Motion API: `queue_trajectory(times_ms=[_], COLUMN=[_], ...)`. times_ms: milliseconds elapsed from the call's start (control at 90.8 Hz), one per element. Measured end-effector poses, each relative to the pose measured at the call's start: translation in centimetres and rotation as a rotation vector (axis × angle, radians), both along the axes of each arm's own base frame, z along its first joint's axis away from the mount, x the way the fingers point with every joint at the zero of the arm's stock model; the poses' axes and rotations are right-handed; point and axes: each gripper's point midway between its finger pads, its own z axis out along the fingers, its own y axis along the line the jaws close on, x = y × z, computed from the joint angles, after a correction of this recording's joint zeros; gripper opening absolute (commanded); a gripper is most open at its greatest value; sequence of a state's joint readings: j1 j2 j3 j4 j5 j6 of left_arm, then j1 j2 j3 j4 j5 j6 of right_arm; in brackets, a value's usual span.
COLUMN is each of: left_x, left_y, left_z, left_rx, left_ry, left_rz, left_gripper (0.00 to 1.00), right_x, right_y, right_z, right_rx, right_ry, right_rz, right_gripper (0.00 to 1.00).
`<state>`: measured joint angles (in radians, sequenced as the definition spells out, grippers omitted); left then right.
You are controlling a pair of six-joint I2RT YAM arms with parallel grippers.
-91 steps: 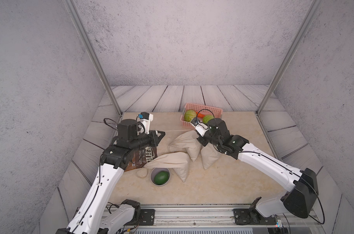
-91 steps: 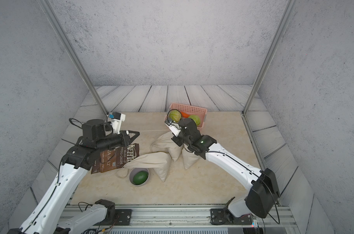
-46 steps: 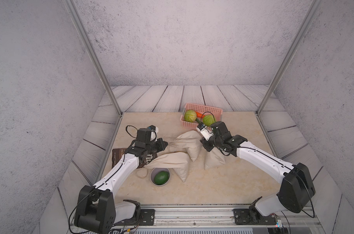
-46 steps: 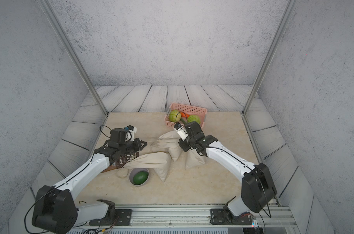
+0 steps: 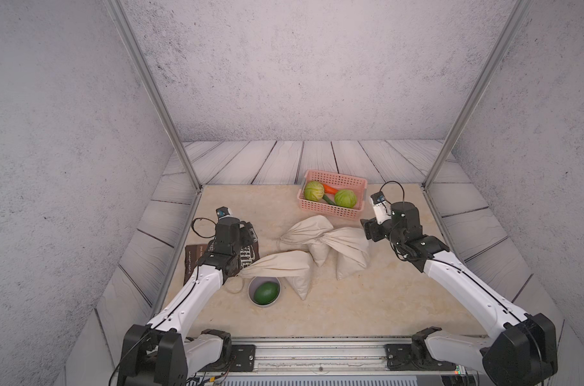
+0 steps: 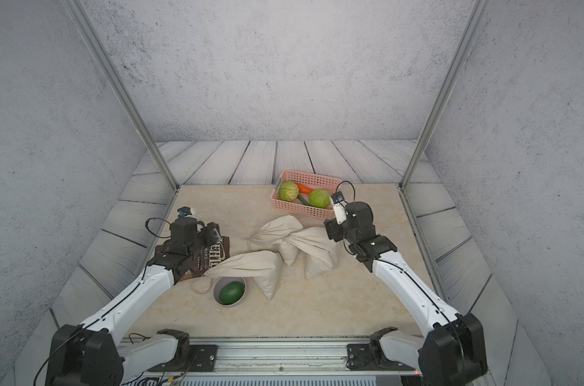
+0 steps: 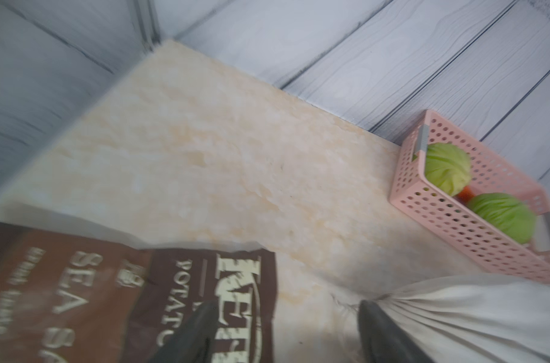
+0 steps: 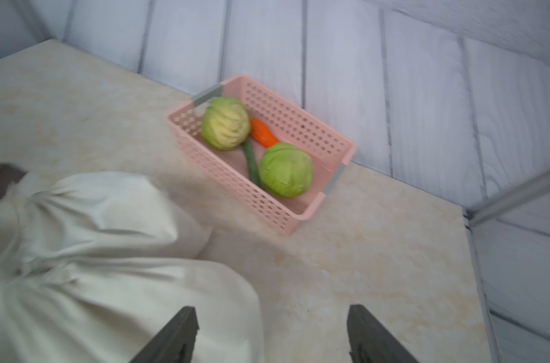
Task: Close the soil bag
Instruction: Place the soil bag at the center of the board, then reset both arms
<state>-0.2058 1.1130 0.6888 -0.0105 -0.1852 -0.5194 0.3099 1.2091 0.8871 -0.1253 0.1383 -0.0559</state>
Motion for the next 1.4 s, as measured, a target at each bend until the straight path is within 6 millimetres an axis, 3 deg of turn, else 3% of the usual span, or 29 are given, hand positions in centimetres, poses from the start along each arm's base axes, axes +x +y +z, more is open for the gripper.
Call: queue_trajectory(times_ms=[77,176,308,330,429,572,661,793,892,1035,1112,1398], left_x=[-0.4,-0.6,-0.5,-0.5,-0.5,-1.5,-0.9,1.4,2.2,3.9,4.2,4.0], left_y=[2.3,5.7,9.7,10.2,10.6,9.1,7.2,4.7,4.8,7.1,7.1,6.5], left_z=[0.2,0.0,-1.5,-2.0,-4.6,-8.9,-9.2,-9.1,-11.8,-9.6,-8.8,-9.5], left_rx=[0.092,0.216,0.367,0.388,0.453,0.488,0.473,0.469,0.451,0.395,0.381,0.354], left_ry=[-0.027,-0.031,0.014,0.026,0.059,0.066,0.012,-0.09,-0.004,-0.061,-0.087,-0.066], left_rz=[0.078,0.207,0.325,0.334,0.313,0.171,0.049,-0.086,-0.119,-0.065,-0.065,-0.095], left_gripper=[1.0,0.98,0.98,0.98,0.98,0.98,0.99,0.99,0.99,0.98,0.98,0.98], right_x=[0.4,-0.4,-1.0,-1.0,-1.3,-0.7,-0.8,1.1,2.5,2.9,2.8,2.3], right_y=[-4.8,-9.7,-12.8,-13.1,-13.0,-11.5,-10.8,-9.9,-10.4,-10.7,-10.6,-10.4], right_z=[-3.8,-8.6,-12.2,-12.5,-13.7,-14.7,-16.4,-14.2,-12.8,-12.2,-12.7,-13.7], right_rx=[-0.031,-0.072,-0.089,-0.085,-0.046,0.02,0.027,0.077,0.101,0.118,0.121,0.12], right_ry=[0.032,0.086,0.096,0.085,0.033,-0.071,-0.045,-0.104,-0.12,-0.141,-0.118,-0.067], right_rz=[-0.19,-0.384,-0.513,-0.522,-0.507,-0.416,-0.363,-0.294,-0.296,-0.294,-0.288,-0.286], right_gripper=[0.83,0.85,0.89,0.96,0.99,0.99,0.99,0.99,0.99,0.99,0.99,0.99])
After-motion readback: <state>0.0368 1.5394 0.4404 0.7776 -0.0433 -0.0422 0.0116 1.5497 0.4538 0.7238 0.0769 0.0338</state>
